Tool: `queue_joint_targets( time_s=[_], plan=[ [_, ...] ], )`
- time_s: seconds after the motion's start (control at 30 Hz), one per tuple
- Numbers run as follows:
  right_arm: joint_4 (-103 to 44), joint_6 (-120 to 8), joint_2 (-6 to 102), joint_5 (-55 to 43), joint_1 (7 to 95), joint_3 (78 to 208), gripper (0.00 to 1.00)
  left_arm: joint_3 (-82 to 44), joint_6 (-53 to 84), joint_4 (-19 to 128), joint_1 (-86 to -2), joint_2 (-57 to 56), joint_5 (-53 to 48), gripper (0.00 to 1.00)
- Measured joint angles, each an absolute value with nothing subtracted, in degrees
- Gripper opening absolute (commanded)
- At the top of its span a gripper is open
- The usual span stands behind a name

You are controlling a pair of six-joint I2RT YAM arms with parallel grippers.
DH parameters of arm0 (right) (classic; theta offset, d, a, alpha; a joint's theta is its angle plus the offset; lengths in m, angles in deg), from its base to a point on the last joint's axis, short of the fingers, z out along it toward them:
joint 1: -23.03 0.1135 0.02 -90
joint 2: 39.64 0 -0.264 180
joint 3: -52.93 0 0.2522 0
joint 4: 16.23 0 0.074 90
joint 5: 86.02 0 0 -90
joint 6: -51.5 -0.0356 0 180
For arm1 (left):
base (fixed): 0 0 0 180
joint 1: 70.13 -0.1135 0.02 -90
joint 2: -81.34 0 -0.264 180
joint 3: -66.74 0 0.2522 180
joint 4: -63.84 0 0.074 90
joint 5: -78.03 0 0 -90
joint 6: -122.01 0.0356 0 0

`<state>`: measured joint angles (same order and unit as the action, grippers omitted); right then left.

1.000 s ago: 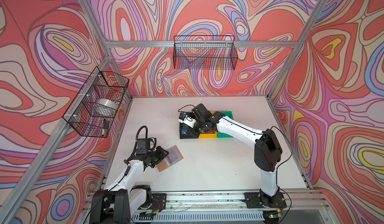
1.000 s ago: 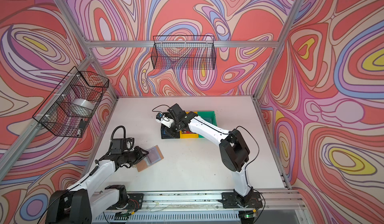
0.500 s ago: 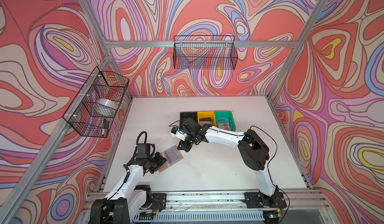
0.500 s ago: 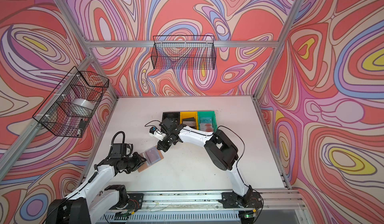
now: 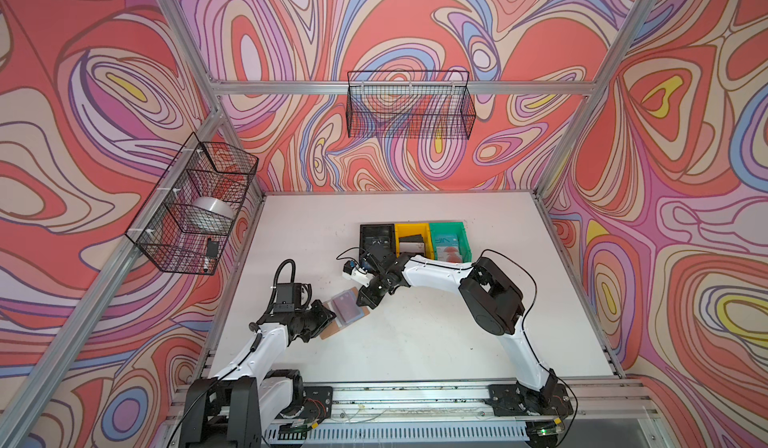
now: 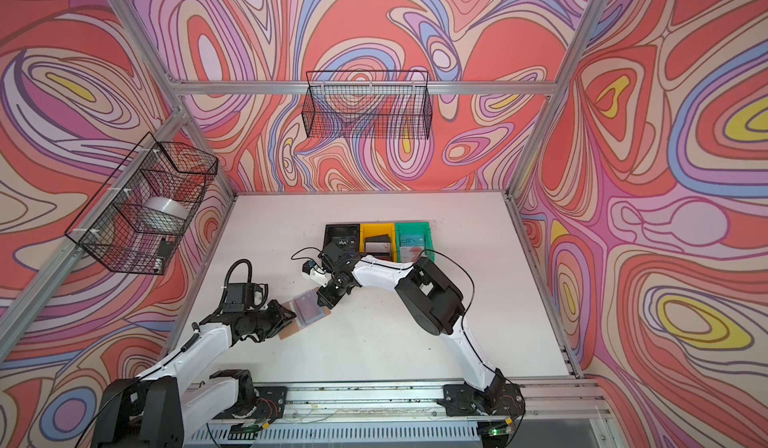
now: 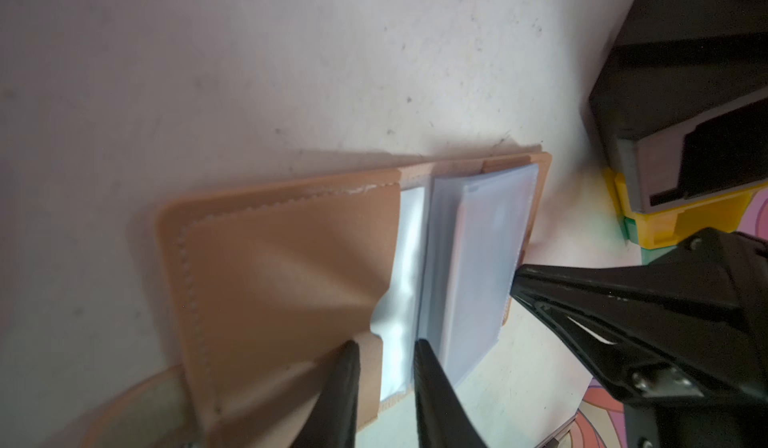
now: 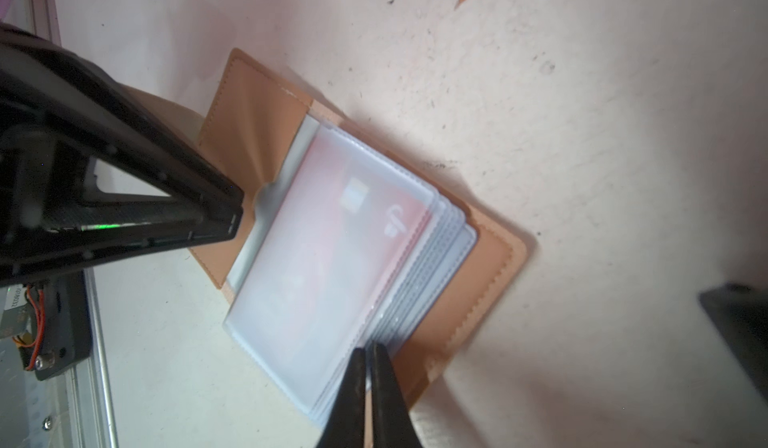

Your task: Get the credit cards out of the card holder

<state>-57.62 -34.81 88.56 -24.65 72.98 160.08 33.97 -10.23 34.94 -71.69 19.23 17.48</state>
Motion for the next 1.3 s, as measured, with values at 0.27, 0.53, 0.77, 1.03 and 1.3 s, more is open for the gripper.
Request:
queue_joint_targets(
  time_s=[0.27, 0.53, 0.77, 1.03, 1.3],
  plan=[
    [-57.89, -35.01, 88.89, -25.15, 72.87, 161.1, 0.09, 33.95, -10.27, 39.9, -71.67, 15.78, 19.79, 0.27],
    [-58.17, -34.99, 89.61, -25.43, 72.89, 162.59, 0.08, 33.95, -10.18, 42.13, -71.67, 14.69, 20.93, 0.27],
    [-59.33, -34.59, 89.59, -24.78, 72.89, 162.87, 0.08, 33.89, -9.99, 34.64, -71.58, 20.74, 16.87, 0.28],
    [-60.29, -34.55, 89.59, -24.78, 72.89, 163.44, 0.08, 31.77, -10.55, 26.35, -71.58, 28.19, 15.16, 0.28],
    [-60.38, -34.55, 89.59, -24.8, 72.89, 163.44, 0.08, 23.85, -10.66, 17.87, -71.58, 34.62, 14.64, 0.29]
  ],
)
